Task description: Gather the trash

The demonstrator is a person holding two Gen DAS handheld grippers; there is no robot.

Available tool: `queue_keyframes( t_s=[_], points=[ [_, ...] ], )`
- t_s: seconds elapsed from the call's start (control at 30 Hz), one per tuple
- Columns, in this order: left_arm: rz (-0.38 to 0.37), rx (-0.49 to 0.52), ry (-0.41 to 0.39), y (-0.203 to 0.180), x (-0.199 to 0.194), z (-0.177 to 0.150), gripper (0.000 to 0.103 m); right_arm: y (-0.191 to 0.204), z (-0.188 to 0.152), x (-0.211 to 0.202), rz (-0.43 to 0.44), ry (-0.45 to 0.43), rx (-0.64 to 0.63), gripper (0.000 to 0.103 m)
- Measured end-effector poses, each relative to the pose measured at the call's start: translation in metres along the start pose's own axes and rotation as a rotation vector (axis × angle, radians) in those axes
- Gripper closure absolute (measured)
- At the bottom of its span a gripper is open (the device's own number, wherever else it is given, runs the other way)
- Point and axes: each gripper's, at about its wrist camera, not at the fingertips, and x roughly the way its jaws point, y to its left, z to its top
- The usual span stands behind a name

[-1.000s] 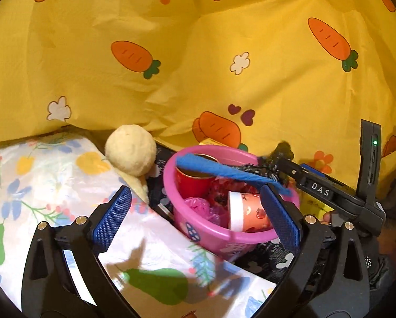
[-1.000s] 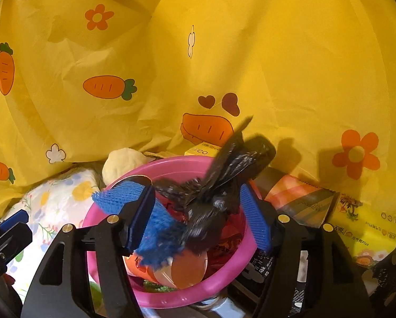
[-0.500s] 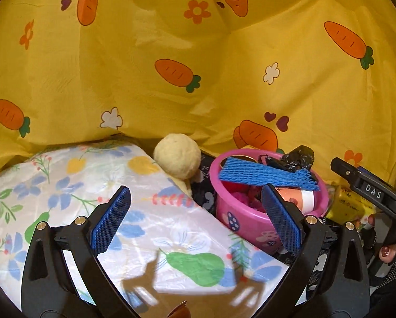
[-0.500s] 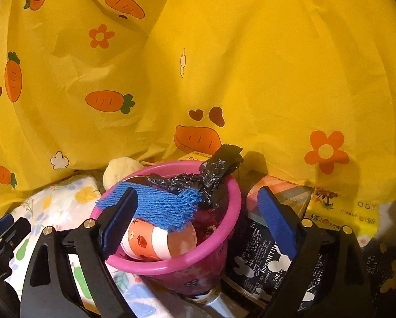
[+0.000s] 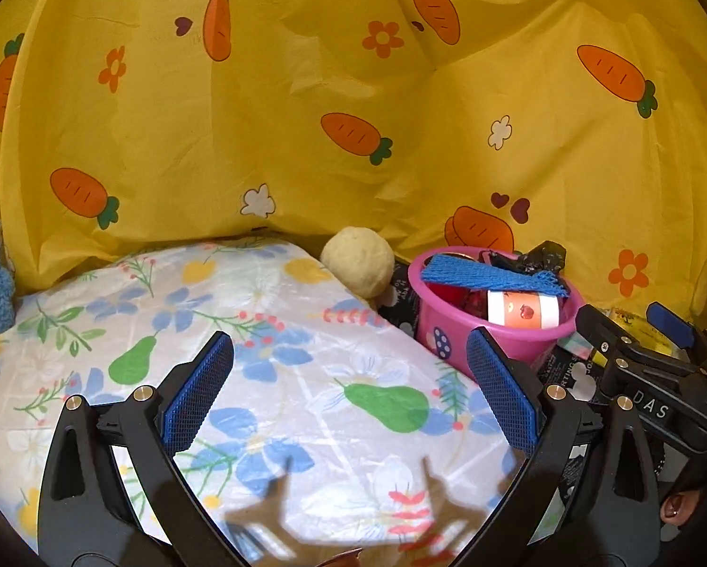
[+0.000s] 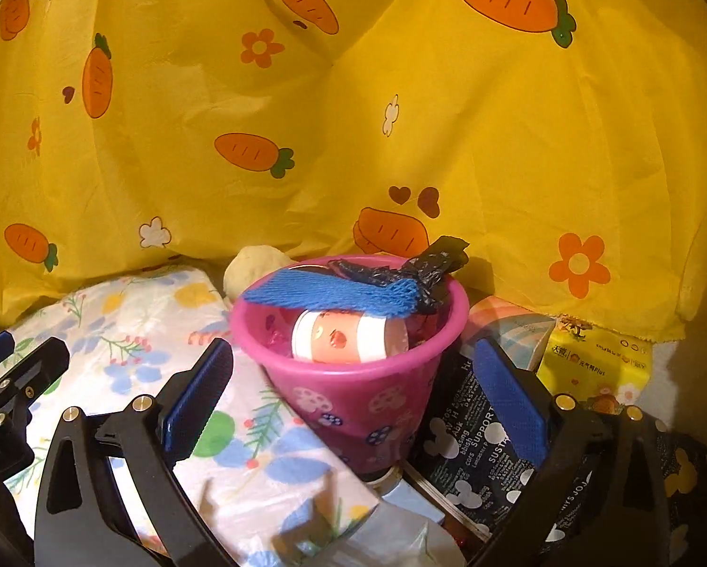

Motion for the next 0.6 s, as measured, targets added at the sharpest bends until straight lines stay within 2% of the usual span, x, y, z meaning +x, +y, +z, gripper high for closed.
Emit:
queue_keyframes(
  t_s=[0.4, 0.6],
  points=[
    [0.103, -0.066, 0.026, 0.048, -0.063, -0.038, 0.006, 0.043, -0.028, -0.068, 0.039, -0.035, -0.052, 0.006],
    [0.12, -0.075, 0.031, 0.058, -0.083, -0.05, 0.006, 0.054, -0.039, -0.087, 0.057, -0.033, -0.067, 0.006]
  ],
)
